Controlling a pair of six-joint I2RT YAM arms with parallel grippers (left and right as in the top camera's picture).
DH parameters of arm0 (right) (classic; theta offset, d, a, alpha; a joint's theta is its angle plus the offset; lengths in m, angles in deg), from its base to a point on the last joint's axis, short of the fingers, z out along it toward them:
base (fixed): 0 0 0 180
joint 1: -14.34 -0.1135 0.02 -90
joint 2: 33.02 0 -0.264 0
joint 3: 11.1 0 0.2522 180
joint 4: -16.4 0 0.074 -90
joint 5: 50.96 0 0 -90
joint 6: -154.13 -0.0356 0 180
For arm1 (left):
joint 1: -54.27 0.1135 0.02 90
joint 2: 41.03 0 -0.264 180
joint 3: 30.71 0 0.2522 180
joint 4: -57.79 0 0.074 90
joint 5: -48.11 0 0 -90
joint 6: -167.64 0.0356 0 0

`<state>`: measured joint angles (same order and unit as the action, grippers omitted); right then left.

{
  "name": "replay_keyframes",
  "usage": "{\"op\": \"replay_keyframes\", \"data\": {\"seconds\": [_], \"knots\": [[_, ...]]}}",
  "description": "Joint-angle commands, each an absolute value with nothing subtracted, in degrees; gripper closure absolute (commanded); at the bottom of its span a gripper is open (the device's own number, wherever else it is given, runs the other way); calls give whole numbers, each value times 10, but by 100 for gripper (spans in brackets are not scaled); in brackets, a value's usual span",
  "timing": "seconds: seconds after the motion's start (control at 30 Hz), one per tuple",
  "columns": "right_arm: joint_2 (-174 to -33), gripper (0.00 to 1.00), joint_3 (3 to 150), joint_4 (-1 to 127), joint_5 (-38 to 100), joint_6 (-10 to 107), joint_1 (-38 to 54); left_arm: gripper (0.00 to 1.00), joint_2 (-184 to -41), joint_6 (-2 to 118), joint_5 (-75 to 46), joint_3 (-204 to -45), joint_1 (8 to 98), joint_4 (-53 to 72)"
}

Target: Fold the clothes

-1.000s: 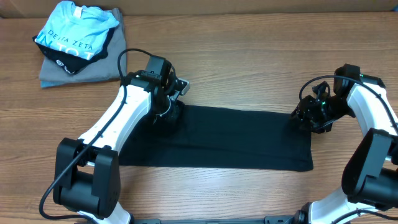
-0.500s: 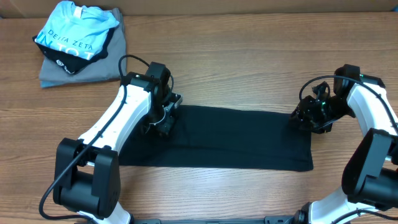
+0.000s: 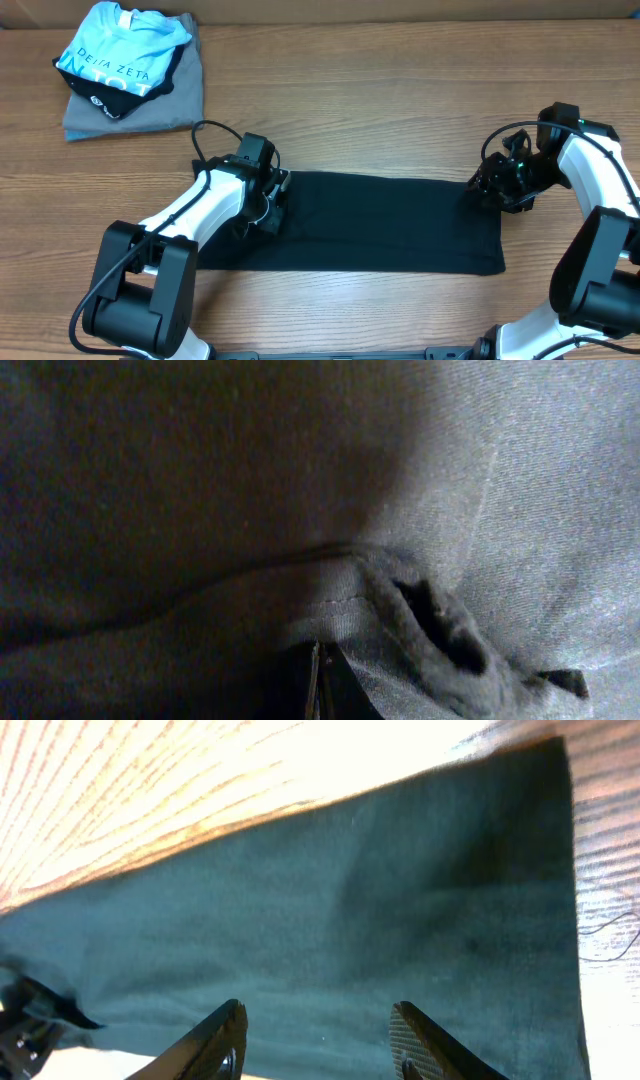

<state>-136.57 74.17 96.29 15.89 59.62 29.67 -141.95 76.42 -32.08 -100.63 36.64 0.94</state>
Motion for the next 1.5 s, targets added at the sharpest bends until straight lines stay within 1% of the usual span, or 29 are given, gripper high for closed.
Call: {"op": "replay_keyframes", "data": {"seconds": [0.0, 0.1, 0.17, 0.27, 0.37, 0.4, 0.47, 0.5, 0.63, 0.8, 1.03, 1.2, 1.23, 1.27, 1.33, 1.37, 1.43, 1.47], "knots": [[-1347, 50, 740, 957, 153, 596, 297, 95, -1421, 727, -348, -1000, 368, -16], [-1347, 50, 740, 947, 140, 597, 302, 92, -1414, 727, -369, -1036, 386, -43], [-1347, 49, 740, 934, 117, 597, 311, 89, -1404, 728, -382, -1079, 404, -73], [-1347, 47, 740, 925, 90, 597, 326, 81, -1391, 737, -385, -1135, 431, -111], [-1347, 47, 740, 926, 89, 597, 336, 78, -1381, 745, -400, -1173, 462, -135], [-1347, 46, 740, 928, 89, 597, 337, 82, -1379, 748, -406, -1177, 473, -136], [-1347, 46, 740, 931, 89, 599, 337, 94, -1380, 768, -410, -1177, 501, -130], [-1347, 46, 740, 932, 89, 599, 337, 96, -1384, 771, -410, -1176, 513, -127], [-1347, 46, 740, 933, 89, 599, 337, 96, -1407, 770, -397, -1157, 557, -97], [-1347, 46, 740, 932, 89, 599, 337, 96, -1448, 775, -393, -1115, 584, 11], [-1347, 46, 740, 933, 89, 599, 337, 96, -1505, 756, -483, -1111, 586, 82], [-1347, 45, 740, 927, 90, 599, 337, 95, -1503, 755, -501, -1128, 596, 100], [-1347, 44, 740, 922, 90, 599, 337, 93, -1502, 755, -501, -1140, 599, 91], [-1347, 43, 740, 918, 90, 599, 337, 89, -1500, 755, -502, -1155, 600, 77], [-1347, 42, 740, 908, 94, 599, 337, 73, -1494, 755, -500, -1201, 604, 26], [-1347, 41, 740, 904, 102, 599, 337, 67, -1491, 755, -501, -1222, 605, 3], [-1347, 37, 740, 897, 132, 598, 337, 64, -1483, 755, -500, -1264, 608, -39], [-1347, 33, 740, 896, 154, 596, 337, 64, -1478, 755, -498, -1285, 609, -59]]}}
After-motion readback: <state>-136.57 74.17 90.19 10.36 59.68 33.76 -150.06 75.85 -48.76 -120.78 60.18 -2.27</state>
